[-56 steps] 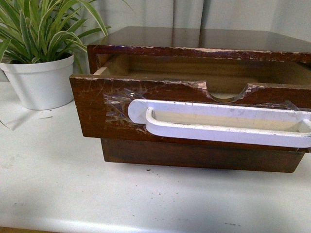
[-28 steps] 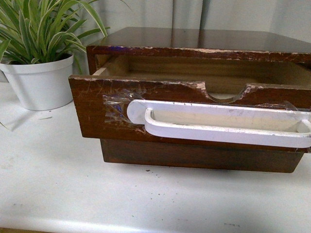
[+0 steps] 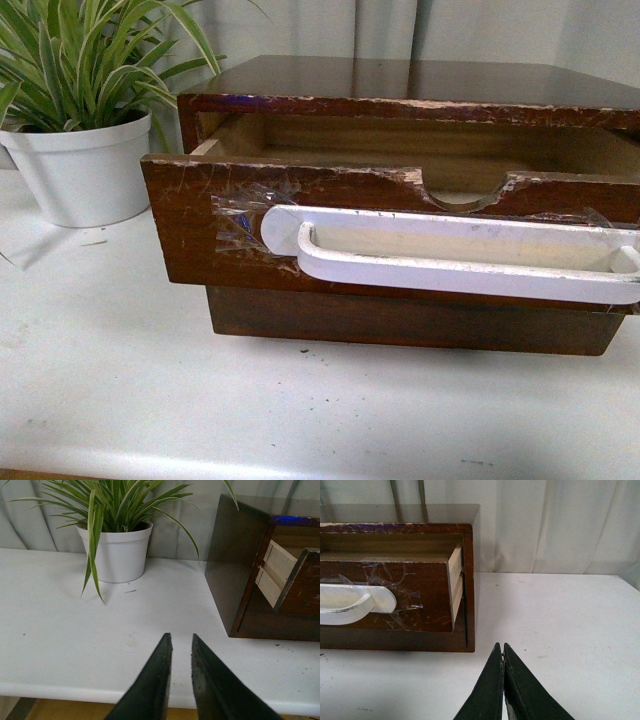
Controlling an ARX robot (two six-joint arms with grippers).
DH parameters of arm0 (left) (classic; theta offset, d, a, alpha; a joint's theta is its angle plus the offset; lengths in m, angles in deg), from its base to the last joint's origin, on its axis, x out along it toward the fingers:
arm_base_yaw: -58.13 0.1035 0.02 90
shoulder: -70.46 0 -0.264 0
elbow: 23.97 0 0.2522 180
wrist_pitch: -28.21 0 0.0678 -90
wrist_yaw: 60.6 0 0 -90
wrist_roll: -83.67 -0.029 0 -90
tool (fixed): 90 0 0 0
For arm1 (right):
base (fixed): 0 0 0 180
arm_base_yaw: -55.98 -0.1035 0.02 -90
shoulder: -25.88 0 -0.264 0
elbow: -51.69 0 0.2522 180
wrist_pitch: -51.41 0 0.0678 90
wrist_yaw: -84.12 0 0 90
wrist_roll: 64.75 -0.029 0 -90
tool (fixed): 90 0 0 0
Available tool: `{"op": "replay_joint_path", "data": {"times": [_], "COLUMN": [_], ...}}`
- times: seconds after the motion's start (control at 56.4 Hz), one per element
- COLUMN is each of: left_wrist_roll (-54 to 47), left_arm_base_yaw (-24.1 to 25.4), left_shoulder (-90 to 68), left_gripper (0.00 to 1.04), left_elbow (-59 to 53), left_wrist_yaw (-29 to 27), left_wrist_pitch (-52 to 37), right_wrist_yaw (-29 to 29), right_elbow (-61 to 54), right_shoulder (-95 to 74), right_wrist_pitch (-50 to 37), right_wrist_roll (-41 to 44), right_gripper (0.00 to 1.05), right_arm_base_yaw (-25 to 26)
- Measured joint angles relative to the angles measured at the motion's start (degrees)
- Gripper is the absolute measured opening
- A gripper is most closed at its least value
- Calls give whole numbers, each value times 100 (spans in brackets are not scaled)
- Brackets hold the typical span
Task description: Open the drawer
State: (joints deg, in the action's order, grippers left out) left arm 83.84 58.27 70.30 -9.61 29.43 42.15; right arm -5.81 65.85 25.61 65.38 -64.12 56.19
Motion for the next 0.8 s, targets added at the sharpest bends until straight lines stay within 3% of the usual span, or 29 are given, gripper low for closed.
{"op": "replay_joint_path", "data": {"times": [0.142, 0.195, 0.479, 0.55, 0.798], "left_wrist_roll": [0, 0, 0, -2, -2], "left_arm_base_yaw": [-2, -2, 0, 0, 0], "left_shoulder": [0, 0, 0, 0, 0], "left_gripper": [40, 52, 99, 98, 98], "left_elbow": [0, 0, 0, 0, 0], "left_wrist_yaw": [-2, -2, 0, 0, -2], "left_wrist_pitch": [0, 0, 0, 0, 0], "right_wrist_yaw": [2, 2, 2, 2, 0], "right_elbow": [0, 0, 0, 0, 0], "right_shoulder": [0, 0, 0, 0, 0], "right_wrist_pitch": [0, 0, 0, 0, 0], "right_wrist_roll": [-2, -2, -4, -4, -7], "right_gripper": [26, 39, 86, 97, 96], "right_arm_base_yaw": [0, 0, 0, 0, 0]}}
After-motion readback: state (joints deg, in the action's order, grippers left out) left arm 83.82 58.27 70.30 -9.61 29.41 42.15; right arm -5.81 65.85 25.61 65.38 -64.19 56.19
